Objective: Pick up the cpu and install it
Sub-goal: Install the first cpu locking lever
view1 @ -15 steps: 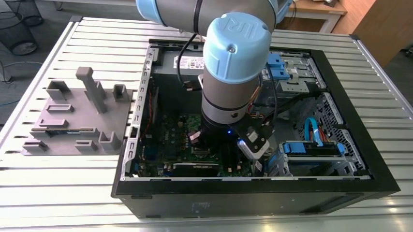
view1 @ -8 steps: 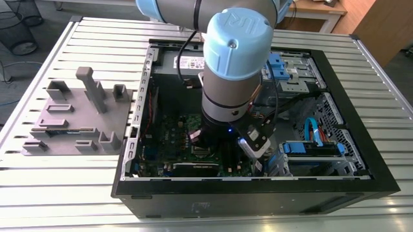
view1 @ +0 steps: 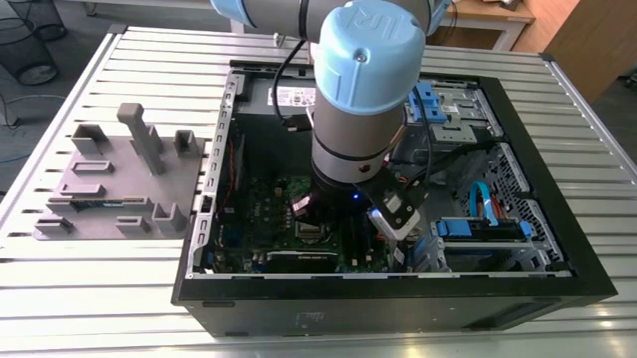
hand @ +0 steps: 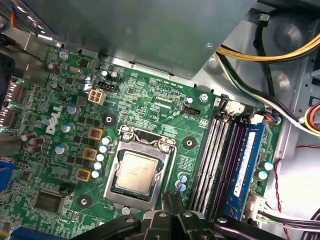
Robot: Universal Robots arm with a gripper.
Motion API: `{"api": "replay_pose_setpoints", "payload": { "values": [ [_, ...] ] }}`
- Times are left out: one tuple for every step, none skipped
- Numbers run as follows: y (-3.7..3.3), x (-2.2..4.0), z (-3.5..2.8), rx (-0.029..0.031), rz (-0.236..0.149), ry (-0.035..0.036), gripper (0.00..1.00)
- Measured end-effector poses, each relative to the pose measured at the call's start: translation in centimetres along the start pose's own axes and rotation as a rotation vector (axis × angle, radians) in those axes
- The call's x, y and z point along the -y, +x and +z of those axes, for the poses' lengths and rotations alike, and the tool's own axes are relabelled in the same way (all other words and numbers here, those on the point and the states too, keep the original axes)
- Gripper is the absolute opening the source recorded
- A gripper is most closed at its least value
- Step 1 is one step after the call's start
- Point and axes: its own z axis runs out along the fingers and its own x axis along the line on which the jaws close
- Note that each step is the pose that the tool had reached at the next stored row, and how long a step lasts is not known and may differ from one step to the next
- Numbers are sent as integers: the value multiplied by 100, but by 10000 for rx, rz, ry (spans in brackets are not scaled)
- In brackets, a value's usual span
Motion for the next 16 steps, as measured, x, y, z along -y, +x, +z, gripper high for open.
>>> {"api": "replay_pose_setpoints", "payload": {
  "values": [
    [20, -5, 1, 1, 2, 0, 11],
    [57, -15, 1, 3, 7, 3, 11],
    [96, -26, 2, 9, 13, 3, 11],
    [135, -37, 2, 15, 20, 5, 11],
    [173, -49, 2, 20, 26, 6, 11],
    [209, -62, 2, 26, 35, 8, 11],
    [236, -74, 2, 32, 45, 9, 11],
    [248, -87, 2, 38, 63, 11, 11],
    [249, -96, 2, 40, 88, 13, 11],
    [247, -104, 3, 42, 119, 15, 11],
    [245, -112, 1, 44, 155, 16, 11],
    [243, -120, -7, 45, 192, 19, 11],
    [240, -125, -26, 46, 223, 22, 11],
    [238, -130, -53, 48, 252, 24, 11],
    [235, -135, -83, 50, 279, 24, 11],
    [233, -140, -116, 51, 302, 27, 11]
  ]
}}
